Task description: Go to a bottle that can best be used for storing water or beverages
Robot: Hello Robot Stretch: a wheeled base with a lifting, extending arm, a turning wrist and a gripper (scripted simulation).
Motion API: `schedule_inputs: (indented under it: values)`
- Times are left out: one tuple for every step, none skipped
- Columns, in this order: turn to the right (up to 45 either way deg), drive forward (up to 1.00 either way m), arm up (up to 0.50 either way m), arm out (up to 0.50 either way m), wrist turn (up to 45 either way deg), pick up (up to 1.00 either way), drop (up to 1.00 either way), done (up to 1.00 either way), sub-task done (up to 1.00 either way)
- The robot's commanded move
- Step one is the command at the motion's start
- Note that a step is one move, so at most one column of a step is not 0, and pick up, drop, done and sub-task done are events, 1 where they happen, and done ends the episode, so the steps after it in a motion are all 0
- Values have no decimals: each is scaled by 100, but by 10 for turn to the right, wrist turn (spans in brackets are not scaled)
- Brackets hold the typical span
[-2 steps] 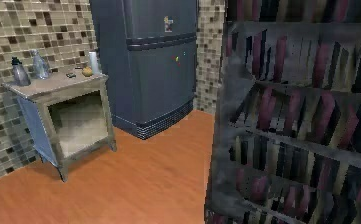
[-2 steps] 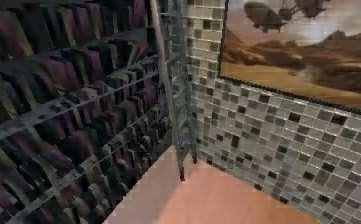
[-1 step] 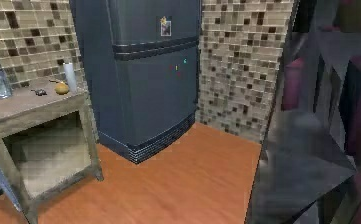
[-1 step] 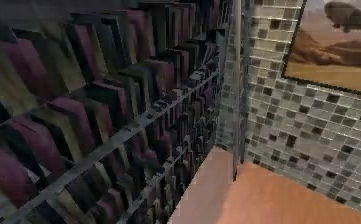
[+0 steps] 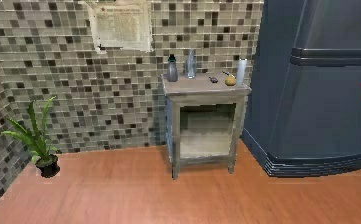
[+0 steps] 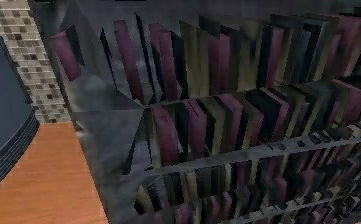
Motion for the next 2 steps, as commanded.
schedule_inputs:
  values:
    - [-60,0,0,0,0,0,0,0,0]
    - [0,30,0,0,0,0,0,0,0]
